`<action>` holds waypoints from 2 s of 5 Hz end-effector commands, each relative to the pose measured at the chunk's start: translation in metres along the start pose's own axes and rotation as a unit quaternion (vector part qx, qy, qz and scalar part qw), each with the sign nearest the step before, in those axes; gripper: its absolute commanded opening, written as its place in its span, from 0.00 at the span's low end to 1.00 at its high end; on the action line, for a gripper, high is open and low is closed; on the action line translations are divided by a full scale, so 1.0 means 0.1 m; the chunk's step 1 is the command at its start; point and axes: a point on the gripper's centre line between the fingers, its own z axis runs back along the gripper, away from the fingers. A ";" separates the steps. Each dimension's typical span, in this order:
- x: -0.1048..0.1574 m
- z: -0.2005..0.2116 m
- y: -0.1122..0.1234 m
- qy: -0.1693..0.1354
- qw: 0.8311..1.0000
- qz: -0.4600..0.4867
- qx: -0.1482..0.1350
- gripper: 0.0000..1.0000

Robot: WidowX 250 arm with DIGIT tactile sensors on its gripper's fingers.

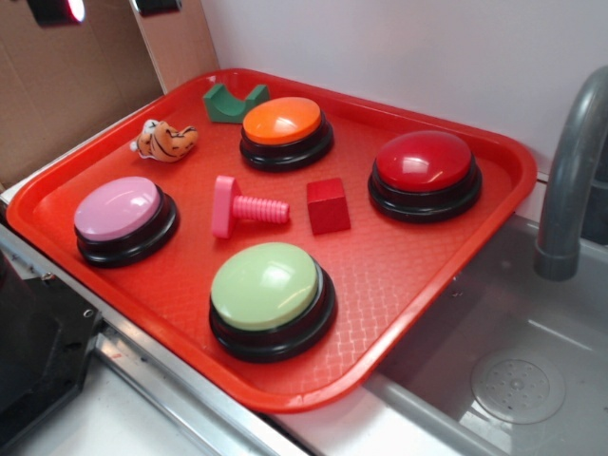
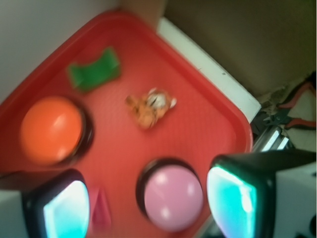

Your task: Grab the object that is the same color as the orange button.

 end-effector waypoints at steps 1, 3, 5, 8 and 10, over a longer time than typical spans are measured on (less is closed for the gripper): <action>0.18 -0.42 0.43 -0.018 0.985 0.173 0.009 1.00; 0.31 -1.08 0.29 0.004 0.995 0.094 -0.041 1.00; 0.28 -1.24 -0.13 0.012 0.996 0.006 -0.091 1.00; 0.18 -1.29 -0.03 0.020 0.996 -0.071 -0.052 0.00; -0.01 -0.21 0.01 -0.010 0.943 -0.331 0.021 0.00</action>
